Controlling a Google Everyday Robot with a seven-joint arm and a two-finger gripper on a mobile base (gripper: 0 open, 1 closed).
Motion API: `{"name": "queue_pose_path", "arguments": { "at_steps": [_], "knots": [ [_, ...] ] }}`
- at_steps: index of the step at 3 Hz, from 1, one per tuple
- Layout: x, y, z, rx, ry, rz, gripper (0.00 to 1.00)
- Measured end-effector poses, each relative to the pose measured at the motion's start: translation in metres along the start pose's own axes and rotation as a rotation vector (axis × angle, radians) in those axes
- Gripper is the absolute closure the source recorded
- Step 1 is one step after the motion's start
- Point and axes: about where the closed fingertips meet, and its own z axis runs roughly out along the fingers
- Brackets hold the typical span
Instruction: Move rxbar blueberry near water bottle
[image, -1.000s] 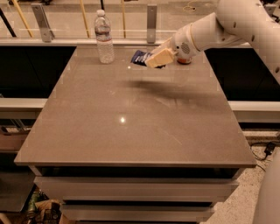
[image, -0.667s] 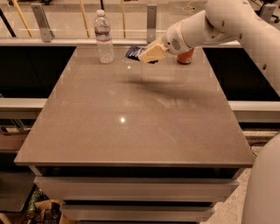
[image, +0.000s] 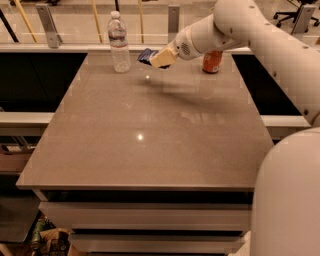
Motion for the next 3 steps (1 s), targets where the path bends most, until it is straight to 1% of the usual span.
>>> {"name": "queue_pose_path", "arguments": {
  "at_steps": [1,2,3],
  "knots": [
    [0.006,-0.005,0.019,0.013,0.027,0.02,1.0],
    [0.022,-0.016,0.07,0.0,0.067,0.061,1.0],
    [0.021,-0.015,0.082,-0.014,0.065,0.06,1.0]
  ]
}}
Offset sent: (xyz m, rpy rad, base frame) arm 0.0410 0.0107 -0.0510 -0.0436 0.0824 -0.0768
